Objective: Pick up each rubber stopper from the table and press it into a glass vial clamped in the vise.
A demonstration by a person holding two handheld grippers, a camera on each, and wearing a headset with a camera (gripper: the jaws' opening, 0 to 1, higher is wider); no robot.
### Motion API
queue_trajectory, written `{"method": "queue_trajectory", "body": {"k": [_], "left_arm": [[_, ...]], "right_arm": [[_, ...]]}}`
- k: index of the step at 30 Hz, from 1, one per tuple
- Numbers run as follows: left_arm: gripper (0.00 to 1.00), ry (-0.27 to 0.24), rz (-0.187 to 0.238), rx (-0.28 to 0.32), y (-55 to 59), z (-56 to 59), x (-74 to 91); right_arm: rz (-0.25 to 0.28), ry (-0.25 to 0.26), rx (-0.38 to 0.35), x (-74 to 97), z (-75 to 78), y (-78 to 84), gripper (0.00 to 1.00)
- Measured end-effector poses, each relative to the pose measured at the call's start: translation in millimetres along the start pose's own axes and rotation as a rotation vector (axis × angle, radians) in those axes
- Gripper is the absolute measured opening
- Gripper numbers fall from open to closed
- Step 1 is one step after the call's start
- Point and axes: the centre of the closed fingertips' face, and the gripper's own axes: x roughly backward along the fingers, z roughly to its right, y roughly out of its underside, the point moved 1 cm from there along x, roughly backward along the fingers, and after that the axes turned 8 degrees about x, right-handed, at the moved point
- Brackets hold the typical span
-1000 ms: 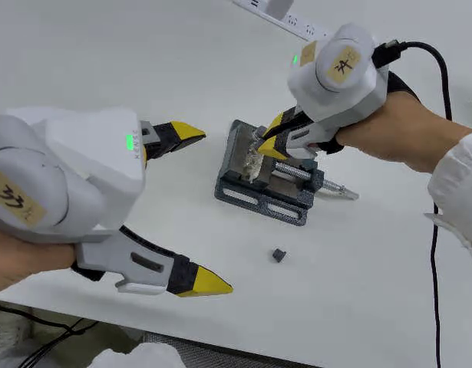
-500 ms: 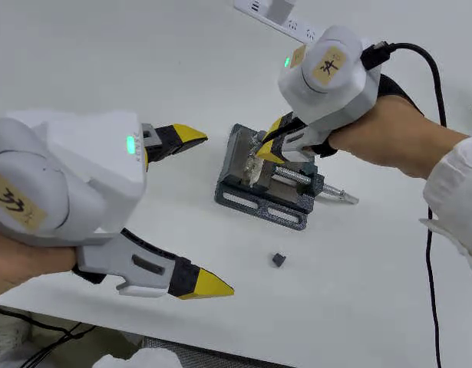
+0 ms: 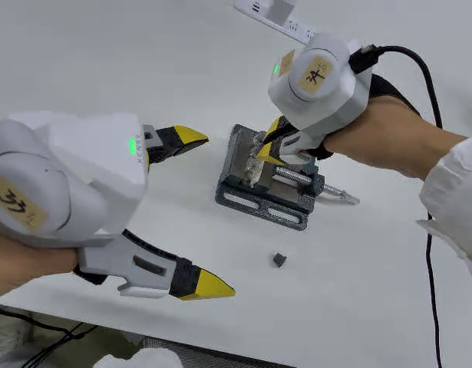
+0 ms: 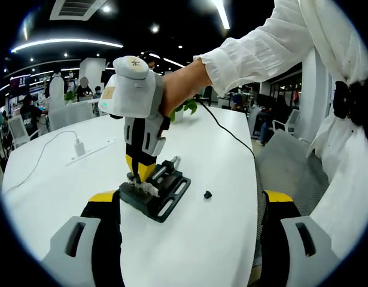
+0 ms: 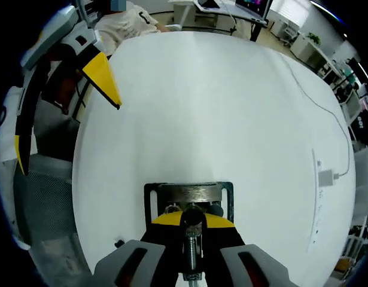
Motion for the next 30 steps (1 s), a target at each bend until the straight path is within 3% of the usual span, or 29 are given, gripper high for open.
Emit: {"method": "queue_trajectory", "body": {"k": [18,30], "left_arm": [[0.97,-0.004,-0.001,0.005,-0.4,-0.6,0.7],[0.97,-0.002,-0.006,0.004,0.8,0.6,0.2]], "right_arm": [[0.063,-0.019,-0.053,-1.2,-1.2,0.6,0.09],[0.122,-0.003,-0.103,15.6,2.9,0.4,0.07]]}}
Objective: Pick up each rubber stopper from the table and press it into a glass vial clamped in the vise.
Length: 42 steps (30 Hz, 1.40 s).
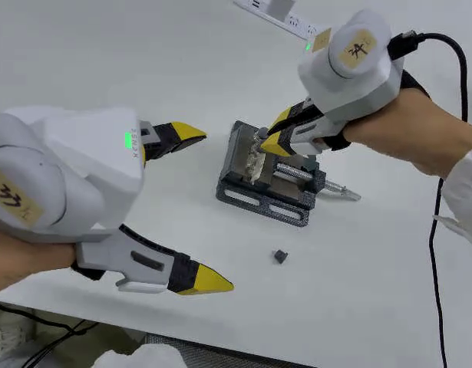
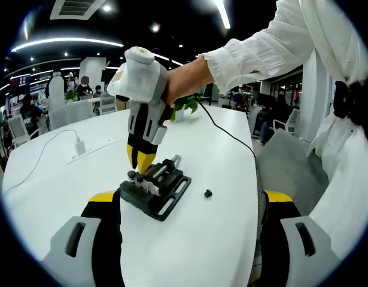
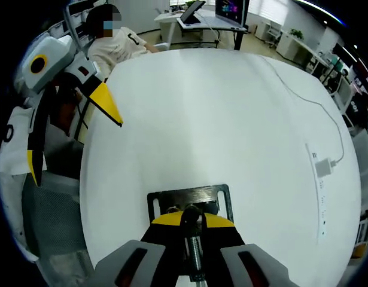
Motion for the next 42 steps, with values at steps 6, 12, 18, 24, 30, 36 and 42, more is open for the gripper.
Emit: {"method": "queue_trajectory", "body": {"k": [6,12,18,24,30,36,42], "left_arm": [[0.97,0.002,0.002,0.001,-0.6,0.9,-0.2],[0.96,0.002,0.003,0.002,-1.0,0.7,0.3],[0.96,-0.001,0.001,0.004,-0.5,-0.2,1.2],[0.96,0.002,0.001,0.005,-0.1,0.2,0.6],[0.96,0.004,-0.001,0.01,1.0,-0.3,0.2],[0.95,0.003,0.006,0.012,-0.8,-1.6,-0.5],[0.95,0.004,0.011,0.012,-2.5,-1.8,-2.2]], "right_arm": [[0.007,-0.007,-0.007,2.5,-3.8,1.5,0.04],[0.011,-0.017,-0.012,-2.1,-5.6,1.0,0.02],[0.003,-0.027,-0.004,-3.7,-9.7,1.0,0.01],[0.006,-0.031,-0.011,-5.9,-9.3,1.0,0.01],[0.002,-0.031,-0.01,-7.8,-7.9,1.4,0.0],[-0.006,-0.033,0.01,-9.2,-5.0,2.9,0.01],[-0.027,-0.055,0.023,-10.1,-5.4,2.9,0.01]]}}
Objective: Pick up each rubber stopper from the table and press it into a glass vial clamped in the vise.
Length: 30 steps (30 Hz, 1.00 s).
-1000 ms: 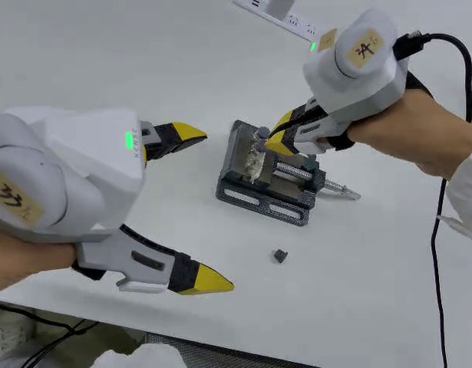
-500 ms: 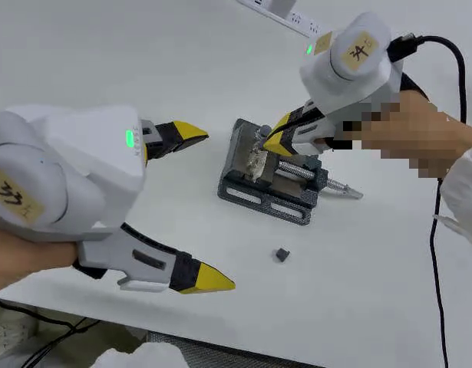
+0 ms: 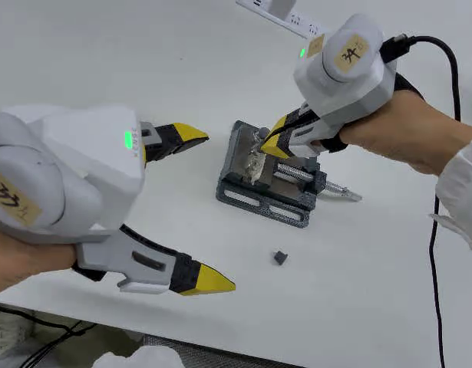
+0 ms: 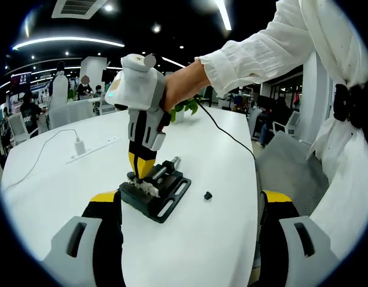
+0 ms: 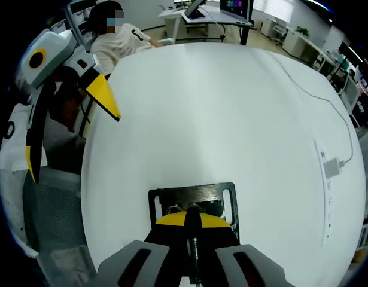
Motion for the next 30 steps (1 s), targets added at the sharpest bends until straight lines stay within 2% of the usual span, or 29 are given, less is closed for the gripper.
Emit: {"method": "queue_trajectory", "body": {"k": [6,11,17,22,30], "left_arm": [[0.95,-0.001,0.003,0.003,0.2,-1.2,-0.2],[0.94,0.001,0.004,0.005,-0.1,-2.4,-1.7],[0.94,-0.002,0.011,0.001,-2.5,-3.6,-1.1],[0.94,-0.013,0.007,0.006,-0.1,-5.9,2.0],[0.93,-0.017,0.01,0.007,-1.9,-6.6,1.3]], "right_arm": [[-0.035,-0.004,0.013,-2.2,-1.1,-2.7,0.01],[-0.034,0.001,0.02,-3.0,1.8,-2.5,0.0],[-0.078,-0.033,0.03,-4.7,2.5,-3.3,0.0],[-0.087,-0.045,0.009,-4.2,-1.1,-3.3,0.0],[-0.081,-0.024,0.016,-4.1,-2.1,-2.1,0.0]]}}
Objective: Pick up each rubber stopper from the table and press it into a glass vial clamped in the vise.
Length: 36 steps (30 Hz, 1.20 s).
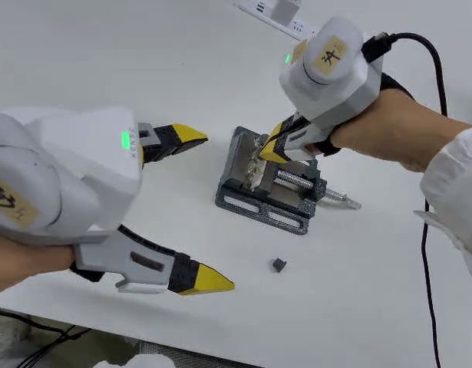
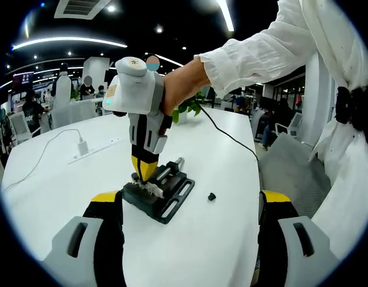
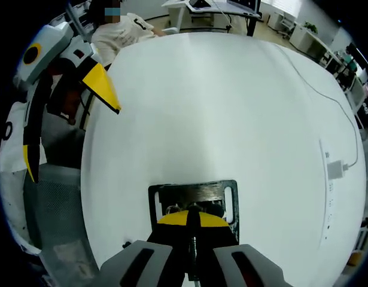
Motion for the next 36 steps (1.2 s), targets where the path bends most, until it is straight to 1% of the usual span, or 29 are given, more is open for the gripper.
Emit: {"method": "queue_trajectory", "body": {"k": [3,5,9,13,16,17,19,22,24,26,27,28,29,31,33,36], "left_arm": [[0.93,0.001,0.001,-0.002,-1.1,0.0,-1.4],[0.93,0.0,0.004,0.0,-2.4,-0.3,-2.1],[0.92,0.0,0.007,-0.002,-3.7,-1.3,-3.3],[0.92,0.002,0.007,-0.006,-5.2,-1.6,-4.4],[0.92,0.002,0.011,-0.008,-7.0,-2.3,-4.1],[0.92,0.0,0.01,-0.012,-7.6,-2.8,-3.7],[0.92,-0.004,0.013,-0.013,-9.0,-3.5,-3.2],[0.92,-0.006,0.014,-0.015,-10.2,-3.4,-2.4],[0.92,-0.006,0.004,-0.02,-8.4,-2.5,-2.2],[0.92,-0.004,0.001,-0.023,-7.7,-0.2,-1.2],[0.92,-0.002,-0.003,-0.02,-6.7,0.8,-0.7],[0.92,-0.003,-0.007,-0.02,-5.6,1.2,-0.2],[0.92,-0.005,-0.012,-0.022,-4.4,1.5,0.3],[0.92,-0.009,-0.019,-0.022,-3.0,2.0,2.1],[0.92,-0.014,-0.018,-0.015,-2.7,1.8,3.5],[0.92,-0.02,-0.026,-0.015,-0.5,1.3,4.6]], "right_arm": [[-0.016,-0.005,-0.01,-0.9,1.3,-0.4,0.0],[-0.025,-0.005,0.0,-1.7,2.1,-0.4,0.0],[-0.024,-0.002,0.0,-1.8,2.0,0.6,0.0],[-0.05,0.0,-0.002,-2.4,1.5,0.2,0.0],[-0.076,0.006,0.023,-2.3,-0.4,-0.2,0.0],[-0.088,0.006,0.038,-2.8,2.5,1.0,0.0],[-0.09,0.004,0.034,-1.6,2.8,1.6,0.0],[-0.074,-0.007,0.029,-1.4,3.3,2.6,0.0],[-0.058,-0.005,0.013,-1.8,5.3,3.3,0.0],[-0.04,-0.006,0.025,-1.0,5.9,3.5,0.0],[-0.024,-0.021,-0.01,-0.8,6.2,2.7,0.0],[-0.015,-0.035,-0.014,-0.6,7.0,1.9,0.0],[-0.013,-0.04,0.008,-0.2,7.7,1.8,0.0],[-0.013,-0.047,-0.007,0.0,7.2,1.5,0.0],[-0.01,-0.052,0.01,-0.6,6.1,0.7,0.0],[0.01,-0.051,-0.015,0.1,7.7,2.3,0.0]]}}
